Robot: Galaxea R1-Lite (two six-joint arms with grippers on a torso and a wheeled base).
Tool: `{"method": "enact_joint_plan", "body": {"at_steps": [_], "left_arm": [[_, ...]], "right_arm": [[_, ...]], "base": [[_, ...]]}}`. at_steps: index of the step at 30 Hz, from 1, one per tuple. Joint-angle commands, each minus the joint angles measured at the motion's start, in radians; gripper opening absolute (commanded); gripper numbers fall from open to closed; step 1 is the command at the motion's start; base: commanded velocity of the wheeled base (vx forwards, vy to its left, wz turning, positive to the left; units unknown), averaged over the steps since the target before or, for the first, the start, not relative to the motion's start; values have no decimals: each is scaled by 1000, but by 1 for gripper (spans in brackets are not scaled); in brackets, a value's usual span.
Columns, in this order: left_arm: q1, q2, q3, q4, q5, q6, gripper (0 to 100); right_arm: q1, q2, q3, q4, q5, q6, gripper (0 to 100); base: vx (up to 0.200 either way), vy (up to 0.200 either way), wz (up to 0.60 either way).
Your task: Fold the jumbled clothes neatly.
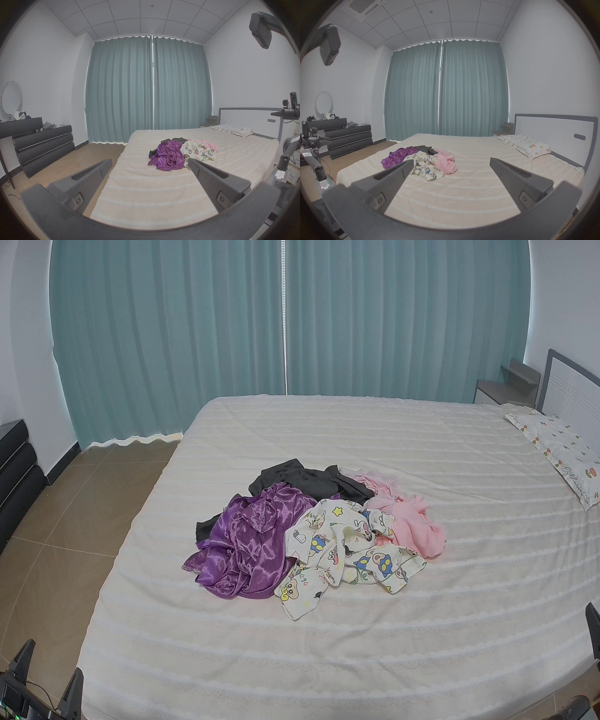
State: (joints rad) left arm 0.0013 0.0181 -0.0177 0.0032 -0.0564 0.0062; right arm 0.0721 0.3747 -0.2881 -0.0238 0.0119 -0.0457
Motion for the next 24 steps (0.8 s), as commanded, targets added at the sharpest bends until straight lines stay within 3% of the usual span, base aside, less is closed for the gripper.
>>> {"method": "enact_joint_plan", "body": {"at_steps": [1,8,13,24], "left_arm": [[-1,-18,18,0,0,0,100],[0,-18,18,0,0,0,100],[0,-18,18,0,0,1,100],[0,-18,18,0,0,0,100]], "right_arm": [[287,1382,-327,-515,194,538,100],[287,1547,-418,-561,189,561,100],[293,1725,-582,-554,189,618,100],[310,1935,-778,-548,178,623,100]], "base": [[0,0,0],[0,0,0],[0,0,0],[0,0,0]]}}
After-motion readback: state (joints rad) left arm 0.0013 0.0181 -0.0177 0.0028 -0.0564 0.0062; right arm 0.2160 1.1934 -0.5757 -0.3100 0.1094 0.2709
